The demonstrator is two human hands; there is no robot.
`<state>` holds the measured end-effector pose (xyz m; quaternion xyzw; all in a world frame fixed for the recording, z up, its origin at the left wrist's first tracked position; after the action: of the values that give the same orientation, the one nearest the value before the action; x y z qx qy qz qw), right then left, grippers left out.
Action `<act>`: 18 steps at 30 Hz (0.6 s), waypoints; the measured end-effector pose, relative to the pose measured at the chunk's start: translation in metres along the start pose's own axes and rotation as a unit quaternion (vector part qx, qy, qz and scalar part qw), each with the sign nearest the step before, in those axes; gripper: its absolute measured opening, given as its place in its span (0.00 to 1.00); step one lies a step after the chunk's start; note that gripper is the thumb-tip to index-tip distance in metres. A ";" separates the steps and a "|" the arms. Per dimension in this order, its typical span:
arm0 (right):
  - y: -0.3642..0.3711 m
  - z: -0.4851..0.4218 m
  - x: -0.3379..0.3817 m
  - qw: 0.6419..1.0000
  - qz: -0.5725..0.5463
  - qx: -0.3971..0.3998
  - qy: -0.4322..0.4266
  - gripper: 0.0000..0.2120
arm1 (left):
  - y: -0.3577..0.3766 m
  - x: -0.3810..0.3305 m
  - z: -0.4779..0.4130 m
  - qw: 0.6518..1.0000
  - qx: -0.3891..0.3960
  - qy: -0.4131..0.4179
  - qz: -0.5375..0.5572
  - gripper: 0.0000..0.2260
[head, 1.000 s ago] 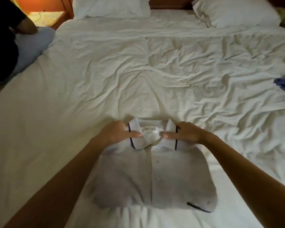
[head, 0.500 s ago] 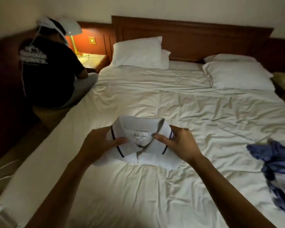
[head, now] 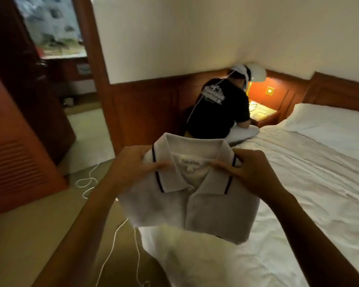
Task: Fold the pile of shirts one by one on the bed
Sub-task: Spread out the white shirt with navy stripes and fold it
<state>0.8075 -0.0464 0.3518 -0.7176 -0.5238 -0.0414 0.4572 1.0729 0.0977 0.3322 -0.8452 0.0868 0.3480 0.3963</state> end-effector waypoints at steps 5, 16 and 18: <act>0.134 -0.065 0.084 0.991 -0.071 0.073 -0.091 0.25 | -0.103 0.098 -0.012 0.994 -0.078 -0.071 -0.041 0.26; 0.378 -0.094 0.308 0.912 -0.188 0.219 -0.291 0.25 | -0.299 0.235 0.088 0.888 -0.314 -0.195 -0.274 0.28; 0.416 -0.082 0.352 0.891 -0.209 0.238 -0.324 0.29 | -0.323 0.250 0.119 0.862 -0.335 -0.235 -0.298 0.24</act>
<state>1.3277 0.1341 0.3340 -0.4347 -0.7751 0.2244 0.3999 1.3334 0.4340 0.3117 -0.8057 -0.3865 0.4101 0.1824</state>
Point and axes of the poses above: each hand's wrist, its own z-axis away from the middle knuckle, its own y-axis out of the palm, x = y × z, the point moved 1 cm from there along -z, towards the middle knuckle, and after that the axes turned 14 degrees about -x, right-handed, at the moved point
